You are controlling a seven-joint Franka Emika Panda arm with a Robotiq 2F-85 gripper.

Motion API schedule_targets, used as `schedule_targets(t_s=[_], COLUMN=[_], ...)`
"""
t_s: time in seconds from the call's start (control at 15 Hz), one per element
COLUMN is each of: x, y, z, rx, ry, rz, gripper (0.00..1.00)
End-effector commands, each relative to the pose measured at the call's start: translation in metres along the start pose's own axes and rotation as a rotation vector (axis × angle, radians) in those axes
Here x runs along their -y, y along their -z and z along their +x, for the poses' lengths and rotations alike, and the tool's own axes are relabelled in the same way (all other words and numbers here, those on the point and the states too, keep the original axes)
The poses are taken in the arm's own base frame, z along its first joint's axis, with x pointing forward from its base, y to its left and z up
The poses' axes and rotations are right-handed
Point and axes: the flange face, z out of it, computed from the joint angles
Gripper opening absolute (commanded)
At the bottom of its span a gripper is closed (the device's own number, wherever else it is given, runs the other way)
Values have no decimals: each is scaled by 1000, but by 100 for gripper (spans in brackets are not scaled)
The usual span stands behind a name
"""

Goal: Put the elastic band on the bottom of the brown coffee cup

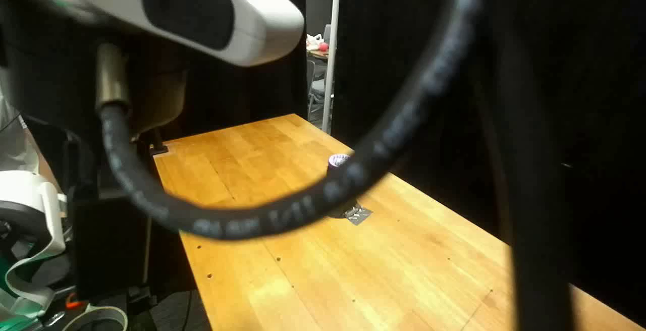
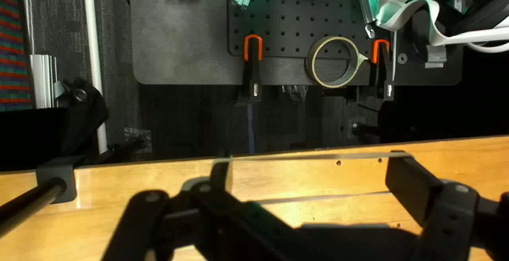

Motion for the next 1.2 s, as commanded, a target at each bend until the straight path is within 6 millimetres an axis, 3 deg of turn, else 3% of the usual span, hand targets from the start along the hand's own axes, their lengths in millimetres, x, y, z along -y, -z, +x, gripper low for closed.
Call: schedule_targets(t_s=[0.0,0.4,0.53,0.8,1.0,1.13], x=[0,1,25,113,181,212], y=[2,9,20,29,19,9], z=[0,-1,8,57,105,135], rx=[-1,-1,-23,-44,-76,-134], ry=[0,-4,3,51,77,75], rz=[0,4,26,-1,-35,-64], gripper=[100,100,100,100,100,100])
